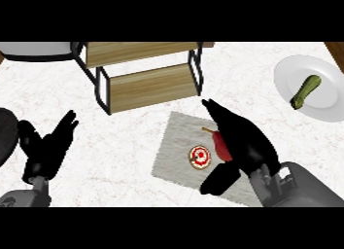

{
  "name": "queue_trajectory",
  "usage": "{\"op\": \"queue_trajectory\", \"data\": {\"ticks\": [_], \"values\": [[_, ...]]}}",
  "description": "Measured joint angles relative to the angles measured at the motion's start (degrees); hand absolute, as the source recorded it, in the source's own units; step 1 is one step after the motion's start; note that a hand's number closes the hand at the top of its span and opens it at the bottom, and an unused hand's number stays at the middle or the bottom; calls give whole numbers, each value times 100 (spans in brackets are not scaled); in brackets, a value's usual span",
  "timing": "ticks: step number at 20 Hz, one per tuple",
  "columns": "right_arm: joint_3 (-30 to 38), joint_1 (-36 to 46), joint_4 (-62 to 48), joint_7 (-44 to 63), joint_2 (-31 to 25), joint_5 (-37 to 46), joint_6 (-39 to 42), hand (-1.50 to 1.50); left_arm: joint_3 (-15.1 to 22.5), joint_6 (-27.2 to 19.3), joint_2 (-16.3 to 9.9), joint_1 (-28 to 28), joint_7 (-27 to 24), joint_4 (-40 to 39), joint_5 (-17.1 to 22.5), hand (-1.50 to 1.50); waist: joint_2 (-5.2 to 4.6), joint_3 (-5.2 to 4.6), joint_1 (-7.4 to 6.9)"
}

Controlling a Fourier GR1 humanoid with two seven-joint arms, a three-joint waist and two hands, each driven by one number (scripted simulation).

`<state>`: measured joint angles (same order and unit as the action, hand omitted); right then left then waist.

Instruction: Pick the cupcake from the placemat and place it in the tiered shelf

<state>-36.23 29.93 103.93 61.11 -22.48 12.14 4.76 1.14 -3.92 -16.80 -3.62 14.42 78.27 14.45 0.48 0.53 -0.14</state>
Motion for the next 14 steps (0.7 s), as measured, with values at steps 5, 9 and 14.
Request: {"op": "queue_trajectory", "data": {"ticks": [5,9,14], "values": [[-197,-175,-209,-9,221,534,-16,-150,-34,39,87,-43,-174,-129,-68,0,5,10,8],[-212,-341,-164,19,361,779,21,-150,-71,63,97,21,-205,-76,-113,0,7,12,11],[-171,-398,-498,-50,585,1092,70,-150,-107,24,116,53,-52,51,-156,0,-7,-1,0]]}}
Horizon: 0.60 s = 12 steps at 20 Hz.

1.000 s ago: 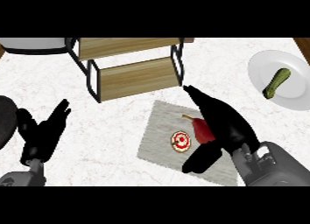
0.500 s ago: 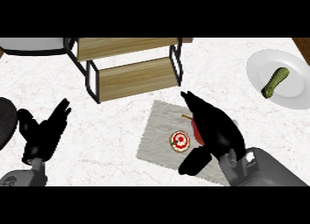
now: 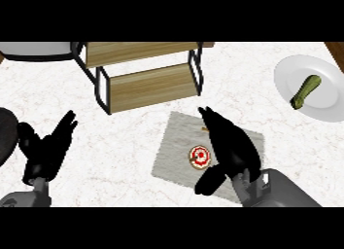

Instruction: Pick the cupcake from the placemat and place it in the tiered shelf

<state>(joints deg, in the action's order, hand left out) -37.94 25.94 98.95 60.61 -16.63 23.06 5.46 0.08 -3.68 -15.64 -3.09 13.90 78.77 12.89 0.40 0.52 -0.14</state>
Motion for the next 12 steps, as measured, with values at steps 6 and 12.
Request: {"op": "queue_trajectory", "data": {"ticks": [6,12], "values": [[-61,-193,-463,-134,240,590,-28,-150,-33,-14,40,-10,62,43,-85,0,-5,-4,0],[131,-240,-809,-338,494,1025,-24,-150,-68,52,135,-12,-41,-11,-170,0,-4,2,2]]}}
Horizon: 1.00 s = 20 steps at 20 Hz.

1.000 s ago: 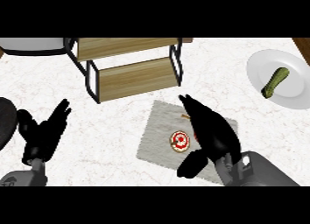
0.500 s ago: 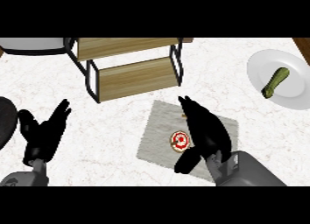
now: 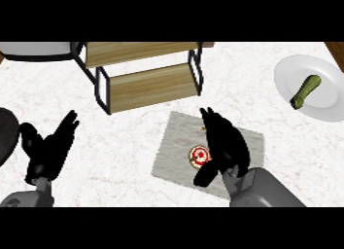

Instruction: Pick the cupcake from the placemat and place it in the tiered shelf

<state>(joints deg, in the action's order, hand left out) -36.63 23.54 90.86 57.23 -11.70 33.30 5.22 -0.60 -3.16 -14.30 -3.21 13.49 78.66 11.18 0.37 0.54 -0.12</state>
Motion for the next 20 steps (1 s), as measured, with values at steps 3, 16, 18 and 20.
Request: {"op": "queue_trajectory", "data": {"ticks": [3,16,18,20], "values": [[107,-8,-327,-279,202,164,-144,-150,-29,41,0,6,86,70,1,0,-2,1,-11],[21,-15,-1228,-1474,499,412,338,150,-128,115,30,32,265,188,-90,0,19,-33,-17],[55,-124,-1125,-1628,529,420,377,150,-155,109,44,76,298,247,-103,0,21,-35,-8],[-15,-280,-1122,-1833,572,526,255,150,-155,110,98,116,178,225,-142,0,33,-34,3]]}}
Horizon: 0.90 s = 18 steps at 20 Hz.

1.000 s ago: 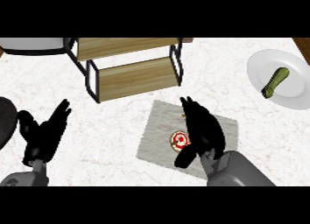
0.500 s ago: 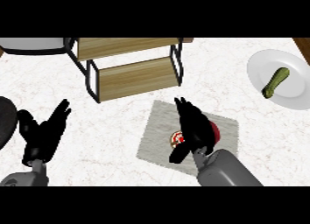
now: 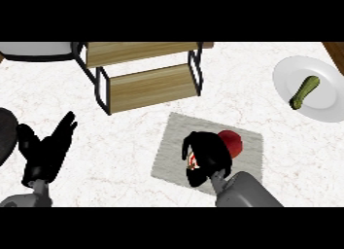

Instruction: Pick the cupcake from the placemat and place it in the tiered shelf

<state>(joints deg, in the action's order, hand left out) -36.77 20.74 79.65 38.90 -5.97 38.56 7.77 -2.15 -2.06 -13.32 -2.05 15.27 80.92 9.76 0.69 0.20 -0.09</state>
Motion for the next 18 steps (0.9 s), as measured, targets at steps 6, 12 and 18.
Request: {"op": "queue_trajectory", "data": {"ticks": [6,12,18], "values": [[-164,-129,539,-57,279,247,-24,150,-42,74,42,-62,-42,-121,-29,0,-15,26,18],[-1294,853,397,755,522,-489,-800,150,57,86,111,-266,31,-189,-114,0,-53,28,-198],[-1734,2236,966,1713,571,-891,-1660,150,31,142,96,-283,40,-208,-99,0,-30,14,-256]]}}
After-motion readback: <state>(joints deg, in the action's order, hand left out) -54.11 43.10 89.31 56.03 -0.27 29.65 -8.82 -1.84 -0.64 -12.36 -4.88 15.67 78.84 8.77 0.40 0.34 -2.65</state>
